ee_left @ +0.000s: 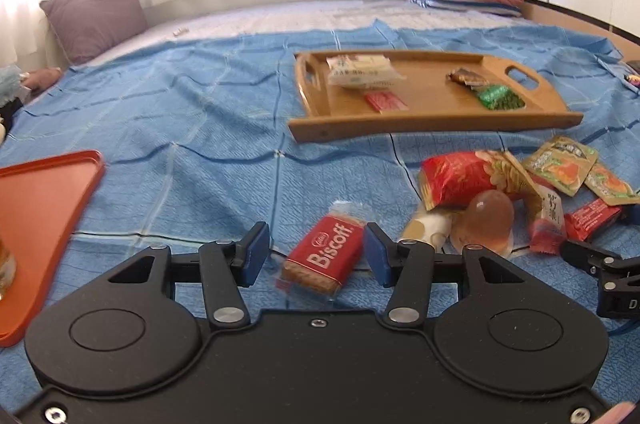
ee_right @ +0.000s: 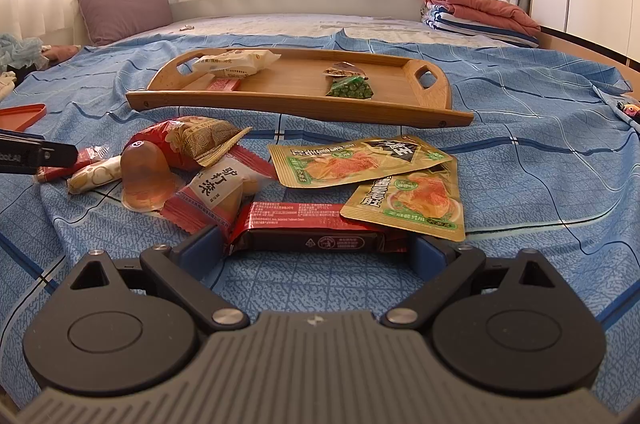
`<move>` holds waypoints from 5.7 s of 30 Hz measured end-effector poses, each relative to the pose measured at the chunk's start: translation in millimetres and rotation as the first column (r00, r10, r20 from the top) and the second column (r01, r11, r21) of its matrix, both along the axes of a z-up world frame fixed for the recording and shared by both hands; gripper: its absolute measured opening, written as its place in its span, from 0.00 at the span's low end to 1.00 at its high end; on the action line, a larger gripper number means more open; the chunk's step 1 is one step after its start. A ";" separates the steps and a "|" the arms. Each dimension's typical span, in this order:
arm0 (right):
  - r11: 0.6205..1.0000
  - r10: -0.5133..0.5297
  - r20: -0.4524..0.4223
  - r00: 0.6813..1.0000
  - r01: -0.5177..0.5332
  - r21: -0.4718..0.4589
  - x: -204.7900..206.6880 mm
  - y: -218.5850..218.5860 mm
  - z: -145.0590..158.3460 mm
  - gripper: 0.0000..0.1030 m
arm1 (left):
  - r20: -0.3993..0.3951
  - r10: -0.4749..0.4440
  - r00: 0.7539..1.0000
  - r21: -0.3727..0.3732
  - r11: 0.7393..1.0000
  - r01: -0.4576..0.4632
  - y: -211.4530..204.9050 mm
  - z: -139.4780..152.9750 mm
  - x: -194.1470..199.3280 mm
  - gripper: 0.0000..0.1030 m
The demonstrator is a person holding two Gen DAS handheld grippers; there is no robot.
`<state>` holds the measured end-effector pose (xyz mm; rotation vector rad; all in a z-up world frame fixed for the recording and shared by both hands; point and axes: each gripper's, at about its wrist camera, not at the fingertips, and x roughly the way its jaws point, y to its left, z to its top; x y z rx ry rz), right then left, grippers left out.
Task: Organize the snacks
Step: 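Lift the Biscoff packet from the pile with the left tool while the right tool holds the red bar, then carry the Biscoff packet and red bar over the wooden tray and lower them, then open both tools to release the packs onto the tray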
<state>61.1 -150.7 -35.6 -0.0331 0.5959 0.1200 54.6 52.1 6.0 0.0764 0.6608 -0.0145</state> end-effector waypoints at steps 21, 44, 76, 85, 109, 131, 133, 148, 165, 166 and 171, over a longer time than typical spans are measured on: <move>1.000 -0.001 -0.045 0.999 0.001 -0.008 8.4 0.0 3.2 1.00 | -0.046 -0.059 0.997 -0.060 0.997 0.056 -7.2 -8.2 -8.8 0.48; 1.000 0.014 -0.034 0.999 -0.014 0.010 6.5 11.4 14.4 0.70 | -0.021 -0.045 0.999 -0.082 0.996 0.043 -15.1 3.9 -13.5 0.31; 0.984 -0.030 0.085 0.996 0.015 0.179 60.7 -16.6 85.5 0.67 | 0.091 -0.063 0.994 -0.143 0.987 0.076 -44.1 72.9 60.4 0.31; 0.988 -0.083 0.037 0.996 0.077 0.134 121.6 -32.4 76.2 0.67 | 0.031 -0.063 0.998 -0.135 0.989 0.066 -60.3 65.4 119.9 0.31; 0.988 -0.116 -0.081 0.990 0.123 0.092 210.2 -57.9 53.4 0.67 | -0.078 -0.076 0.994 -0.145 0.987 0.064 -88.6 20.1 202.1 0.31; 0.985 -0.109 -0.126 0.986 0.125 0.123 217.8 -66.9 36.6 0.68 | -0.091 -0.053 0.994 -0.104 0.994 0.043 -78.3 5.6 214.3 0.31; 0.985 -0.107 -0.128 0.986 0.123 0.124 217.6 -67.5 36.3 0.68 | -0.090 -0.047 0.995 -0.101 0.994 0.037 -76.5 5.1 214.5 0.31; 0.987 -0.070 -0.153 0.986 0.091 0.135 205.8 -74.3 35.2 0.70 | -0.105 -0.014 0.994 -0.106 0.994 0.003 -61.0 7.1 210.0 0.40; 0.995 0.019 -0.145 0.989 -0.005 0.101 192.0 -46.1 34.1 0.83 | -0.048 -0.063 0.997 -0.121 0.991 0.057 -58.3 33.0 180.3 0.78; 0.994 0.018 -0.143 0.990 -0.003 0.105 190.1 -46.6 35.2 0.84 | -0.046 -0.065 0.997 -0.125 0.990 0.059 -56.5 34.8 176.6 0.79; 0.995 0.015 -0.127 0.992 -0.002 0.104 176.4 -50.0 42.4 0.87 | -0.021 -0.082 0.996 -0.140 0.987 0.078 -47.3 44.6 152.3 0.82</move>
